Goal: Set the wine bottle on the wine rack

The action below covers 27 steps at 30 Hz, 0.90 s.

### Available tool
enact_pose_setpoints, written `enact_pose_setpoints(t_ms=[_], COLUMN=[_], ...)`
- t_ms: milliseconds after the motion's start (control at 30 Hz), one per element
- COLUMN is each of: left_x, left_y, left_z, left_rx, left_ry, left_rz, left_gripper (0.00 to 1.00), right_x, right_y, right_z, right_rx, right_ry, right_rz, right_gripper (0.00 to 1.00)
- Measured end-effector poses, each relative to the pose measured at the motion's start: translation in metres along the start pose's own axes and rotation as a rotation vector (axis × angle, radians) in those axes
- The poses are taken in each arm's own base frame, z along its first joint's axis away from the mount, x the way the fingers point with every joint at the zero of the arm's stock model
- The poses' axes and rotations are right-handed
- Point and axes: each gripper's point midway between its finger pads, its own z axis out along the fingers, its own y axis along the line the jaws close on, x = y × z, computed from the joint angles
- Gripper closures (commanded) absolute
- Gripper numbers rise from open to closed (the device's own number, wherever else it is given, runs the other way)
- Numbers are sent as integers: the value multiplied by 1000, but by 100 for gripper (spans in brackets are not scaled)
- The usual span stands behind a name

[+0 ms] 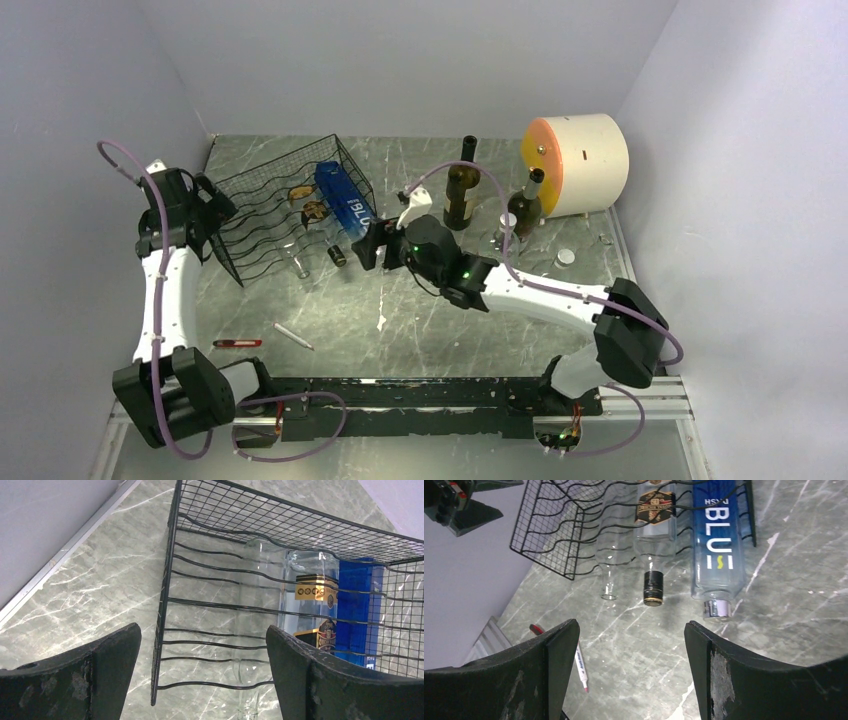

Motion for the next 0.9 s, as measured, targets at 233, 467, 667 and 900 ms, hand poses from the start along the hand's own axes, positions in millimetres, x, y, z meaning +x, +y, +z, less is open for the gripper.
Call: enact_pose_setpoints(t_ms=[233,467,667,900], left_x=[17,32,37,51], left_y=[9,9,3,-25], left_z=[20,30,24,4], left_rx=[-29,4,73,242], left_ry=[76,154,190,274], left_rz=[-17,3,22,16], left_gripper=[27,38,41,38], right_x=[-5,-26,-53,-102], right_y=[-21,-31,-37,-62], right_z=[-7,-17,-22,-31], right_rx=[40,61,123,251], right_ry=[2,-34,-59,-134], right_rz=[-28,-65,-94,-123], right_gripper=[20,22,23,23])
